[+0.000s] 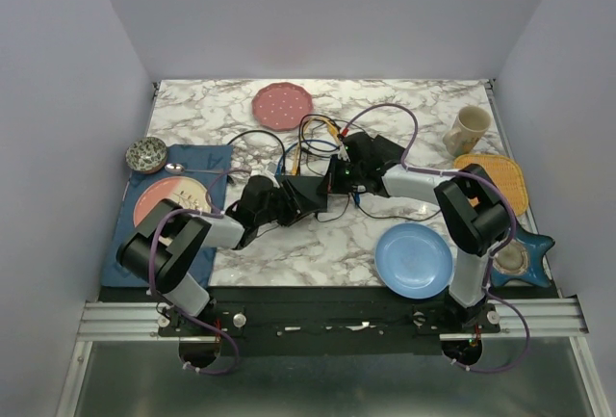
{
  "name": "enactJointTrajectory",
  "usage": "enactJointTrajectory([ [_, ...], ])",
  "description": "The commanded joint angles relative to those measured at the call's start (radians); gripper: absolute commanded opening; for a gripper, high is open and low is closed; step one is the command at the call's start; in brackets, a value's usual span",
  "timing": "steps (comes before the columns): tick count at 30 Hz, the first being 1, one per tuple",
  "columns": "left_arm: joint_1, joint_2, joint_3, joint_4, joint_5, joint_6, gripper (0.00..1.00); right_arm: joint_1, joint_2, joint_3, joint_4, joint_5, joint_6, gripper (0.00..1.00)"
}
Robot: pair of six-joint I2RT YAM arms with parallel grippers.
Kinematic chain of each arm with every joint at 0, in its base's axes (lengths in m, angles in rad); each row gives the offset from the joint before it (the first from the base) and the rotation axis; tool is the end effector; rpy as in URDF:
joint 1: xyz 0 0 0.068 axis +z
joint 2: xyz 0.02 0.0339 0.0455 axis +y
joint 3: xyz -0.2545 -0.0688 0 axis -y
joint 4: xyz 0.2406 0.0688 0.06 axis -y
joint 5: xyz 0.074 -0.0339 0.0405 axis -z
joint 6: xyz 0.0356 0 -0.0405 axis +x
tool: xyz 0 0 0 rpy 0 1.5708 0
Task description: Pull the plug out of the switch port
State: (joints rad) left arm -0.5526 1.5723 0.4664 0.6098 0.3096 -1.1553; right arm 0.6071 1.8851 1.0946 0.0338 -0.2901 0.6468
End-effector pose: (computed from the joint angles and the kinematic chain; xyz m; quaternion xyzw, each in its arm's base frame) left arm 0.2299 -0.1545 0.1285 -0.1766 0.8340 -0.4683 0.2324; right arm 0.3138 0.2304 0.1525 -0.0392 0.9096 0.3373 0.2394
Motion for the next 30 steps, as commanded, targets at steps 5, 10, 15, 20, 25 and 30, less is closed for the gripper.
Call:
enactJointTrajectory([
  [5, -0.017, 0.064, -0.017, 0.077, 0.031, -0.026, 0.52, -0.004, 0.046, -0.019, 0.003, -0.015, 0.007, 0.01],
  [10, -0.032, 0.069, 0.011, 0.001, -0.003, -0.008, 0.46, -0.004, 0.049, -0.025, 0.002, -0.003, 0.005, 0.01],
  [15, -0.073, 0.034, 0.092, -0.257, -0.122, 0.077, 0.45, -0.004, 0.045, -0.029, -0.006, 0.015, 0.005, 0.01],
  [20, -0.131, -0.021, 0.199, -0.508, -0.269, 0.144, 0.52, -0.004, 0.043, -0.021, -0.026, 0.04, 0.004, 0.01],
  [25, -0.156, -0.021, 0.291, -0.672, -0.413, 0.17, 0.53, -0.004, 0.034, -0.019, -0.031, 0.055, 0.005, 0.01],
  [30, -0.199, 0.029, 0.373, -0.794, -0.475, 0.183, 0.52, -0.004, 0.031, -0.021, -0.066, 0.077, -0.006, 0.01],
])
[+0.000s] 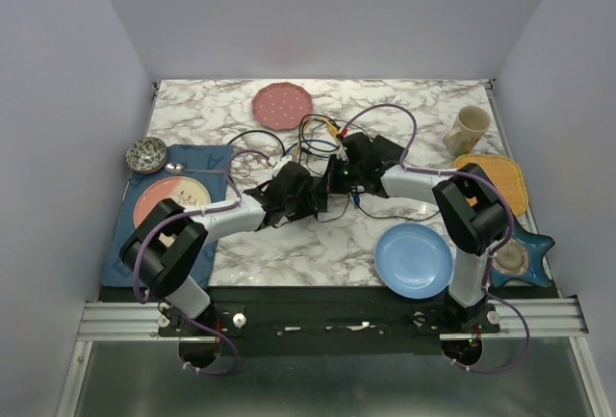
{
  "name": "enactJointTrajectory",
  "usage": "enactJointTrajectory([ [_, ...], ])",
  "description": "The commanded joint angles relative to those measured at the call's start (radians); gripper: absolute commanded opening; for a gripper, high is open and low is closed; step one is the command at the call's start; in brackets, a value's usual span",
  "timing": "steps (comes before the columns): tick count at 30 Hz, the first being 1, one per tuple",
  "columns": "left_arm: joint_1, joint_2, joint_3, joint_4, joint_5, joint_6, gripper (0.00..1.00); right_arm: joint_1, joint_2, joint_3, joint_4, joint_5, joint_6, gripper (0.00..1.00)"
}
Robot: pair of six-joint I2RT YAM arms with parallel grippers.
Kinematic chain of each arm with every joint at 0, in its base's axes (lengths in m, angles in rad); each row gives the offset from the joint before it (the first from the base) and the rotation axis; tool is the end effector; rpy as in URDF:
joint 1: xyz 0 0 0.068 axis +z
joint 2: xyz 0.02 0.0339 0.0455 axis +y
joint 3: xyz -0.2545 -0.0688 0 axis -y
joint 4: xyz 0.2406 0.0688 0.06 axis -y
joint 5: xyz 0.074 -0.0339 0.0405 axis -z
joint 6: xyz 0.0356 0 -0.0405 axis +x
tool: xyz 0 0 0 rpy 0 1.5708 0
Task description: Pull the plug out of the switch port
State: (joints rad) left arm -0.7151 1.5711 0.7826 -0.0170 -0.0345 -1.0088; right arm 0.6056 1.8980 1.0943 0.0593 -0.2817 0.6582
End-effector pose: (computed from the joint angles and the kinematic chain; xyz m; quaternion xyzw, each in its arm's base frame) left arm 0.2335 -0.2011 0.1606 -0.1421 0.9166 -0.2730 0.2552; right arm 0.3163 0.2310 0.1496 -0.0325 0.9079 0.3386 0.2449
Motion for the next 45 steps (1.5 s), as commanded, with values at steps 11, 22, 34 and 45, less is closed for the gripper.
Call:
enactJointTrajectory([
  [11, -0.067, 0.122, 0.127, -0.224, -0.168, 0.044, 0.49, -0.003, 0.033, -0.014, -0.093, 0.067, -0.017, 0.01],
  [22, -0.07, 0.101, 0.115, -0.184, -0.206, 0.021, 0.44, -0.003, 0.041, -0.017, -0.092, 0.067, -0.017, 0.01],
  [34, -0.075, 0.147, 0.148, -0.189, -0.234, 0.032, 0.22, -0.003, 0.039, -0.025, -0.093, 0.065, -0.014, 0.01],
  [45, -0.08, 0.141, 0.13, -0.19, -0.235, 0.036, 0.0, -0.003, -0.094, -0.103, -0.104, 0.128, -0.023, 0.44],
])
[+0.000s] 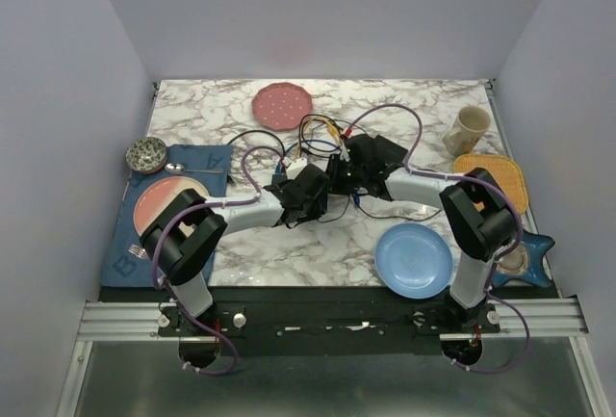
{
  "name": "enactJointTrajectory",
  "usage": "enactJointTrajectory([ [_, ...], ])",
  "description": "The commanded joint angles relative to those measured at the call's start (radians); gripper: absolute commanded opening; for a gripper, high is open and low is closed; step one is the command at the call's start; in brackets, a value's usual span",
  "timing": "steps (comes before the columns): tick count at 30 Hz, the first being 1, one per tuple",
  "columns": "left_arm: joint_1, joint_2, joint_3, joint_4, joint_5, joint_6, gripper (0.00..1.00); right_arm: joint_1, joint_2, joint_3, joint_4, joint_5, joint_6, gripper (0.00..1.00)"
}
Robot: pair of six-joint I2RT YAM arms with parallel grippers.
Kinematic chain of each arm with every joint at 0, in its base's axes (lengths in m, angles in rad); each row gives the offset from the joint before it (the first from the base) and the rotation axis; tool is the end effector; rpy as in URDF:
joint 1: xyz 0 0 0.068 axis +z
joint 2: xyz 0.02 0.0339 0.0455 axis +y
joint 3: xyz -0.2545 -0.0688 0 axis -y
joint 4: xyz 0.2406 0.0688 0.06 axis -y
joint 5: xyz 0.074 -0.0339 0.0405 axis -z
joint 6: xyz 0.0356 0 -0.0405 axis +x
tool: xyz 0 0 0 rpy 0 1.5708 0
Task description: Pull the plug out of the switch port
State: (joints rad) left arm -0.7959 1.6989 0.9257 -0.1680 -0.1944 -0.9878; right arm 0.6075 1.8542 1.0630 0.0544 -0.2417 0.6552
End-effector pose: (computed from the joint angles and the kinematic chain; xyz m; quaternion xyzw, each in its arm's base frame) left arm 0.2363 -0.2315 0.1528 -0.1206 0.9391 -0.1819 0.2653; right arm 0.3099 0.2258 0.1560 -0.0272 0.9085 0.3263 0.2595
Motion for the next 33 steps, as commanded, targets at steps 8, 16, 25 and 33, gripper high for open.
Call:
enactJointTrajectory([
  [8, 0.003, 0.019, -0.016, -0.036, -0.073, 0.017, 0.0, -0.003, -0.101, -0.152, -0.073, 0.053, 0.017, 0.5],
  [16, 0.001, 0.013, -0.013, -0.034, -0.057, 0.032, 0.0, -0.003, -0.046, -0.149, -0.015, -0.033, 0.06, 0.43],
  [25, -0.005, 0.022, -0.005, -0.03, -0.023, 0.052, 0.0, -0.003, -0.02, -0.163, 0.056, -0.087, 0.112, 0.25],
  [33, -0.014, -0.001, -0.025, -0.028, -0.011, 0.066, 0.0, -0.003, 0.042, -0.112, 0.058, -0.094, 0.123, 0.01],
])
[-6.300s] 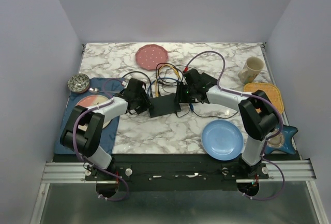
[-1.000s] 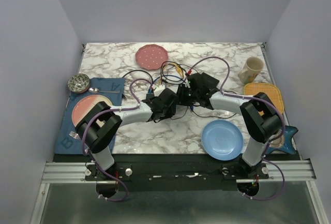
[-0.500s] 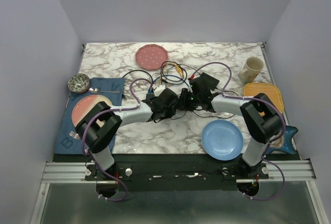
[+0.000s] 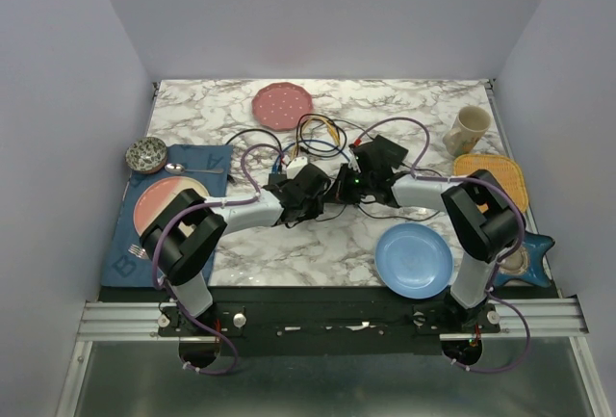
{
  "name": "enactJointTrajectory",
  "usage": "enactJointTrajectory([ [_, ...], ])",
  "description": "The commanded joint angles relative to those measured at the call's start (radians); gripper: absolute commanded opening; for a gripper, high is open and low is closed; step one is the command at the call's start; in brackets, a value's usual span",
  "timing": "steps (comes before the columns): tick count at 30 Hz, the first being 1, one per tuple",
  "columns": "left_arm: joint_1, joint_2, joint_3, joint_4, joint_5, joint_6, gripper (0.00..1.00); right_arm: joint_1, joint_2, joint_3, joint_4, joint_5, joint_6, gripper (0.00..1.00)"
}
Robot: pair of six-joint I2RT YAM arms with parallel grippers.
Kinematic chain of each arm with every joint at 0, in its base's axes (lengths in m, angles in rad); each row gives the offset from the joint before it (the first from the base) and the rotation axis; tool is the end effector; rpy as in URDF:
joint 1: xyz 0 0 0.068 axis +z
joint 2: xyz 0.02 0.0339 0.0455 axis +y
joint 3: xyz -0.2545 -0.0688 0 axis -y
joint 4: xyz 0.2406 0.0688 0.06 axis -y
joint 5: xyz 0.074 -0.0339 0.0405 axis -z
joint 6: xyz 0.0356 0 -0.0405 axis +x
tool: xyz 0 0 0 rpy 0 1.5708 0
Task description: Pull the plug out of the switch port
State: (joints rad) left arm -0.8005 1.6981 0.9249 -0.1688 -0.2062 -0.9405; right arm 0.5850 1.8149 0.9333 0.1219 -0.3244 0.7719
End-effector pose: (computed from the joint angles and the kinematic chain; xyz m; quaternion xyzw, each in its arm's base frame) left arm 0.2353 -0.2321 0.1528 -0.0979 0.9414 -0.1721 0.2731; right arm 0.2930 0.2077 0.1387 0.0212 0.9088 0.3599 0.2100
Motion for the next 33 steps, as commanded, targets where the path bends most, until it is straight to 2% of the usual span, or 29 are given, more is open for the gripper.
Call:
enactJointTrajectory([
  [1, -0.011, -0.003, -0.024, -0.026, 0.002, 0.022, 0.0, 0.019, 0.092, 0.022, -0.01, -0.013, 0.006, 0.01],
  [21, -0.057, -0.054, -0.087, -0.026, 0.03, 0.008, 0.0, -0.011, 0.156, 0.094, -0.01, -0.001, 0.006, 0.0],
  [33, -0.089, -0.097, -0.113, -0.055, -0.005, -0.006, 0.0, -0.03, 0.159, 0.122, -0.01, 0.01, 0.006, 0.0],
])
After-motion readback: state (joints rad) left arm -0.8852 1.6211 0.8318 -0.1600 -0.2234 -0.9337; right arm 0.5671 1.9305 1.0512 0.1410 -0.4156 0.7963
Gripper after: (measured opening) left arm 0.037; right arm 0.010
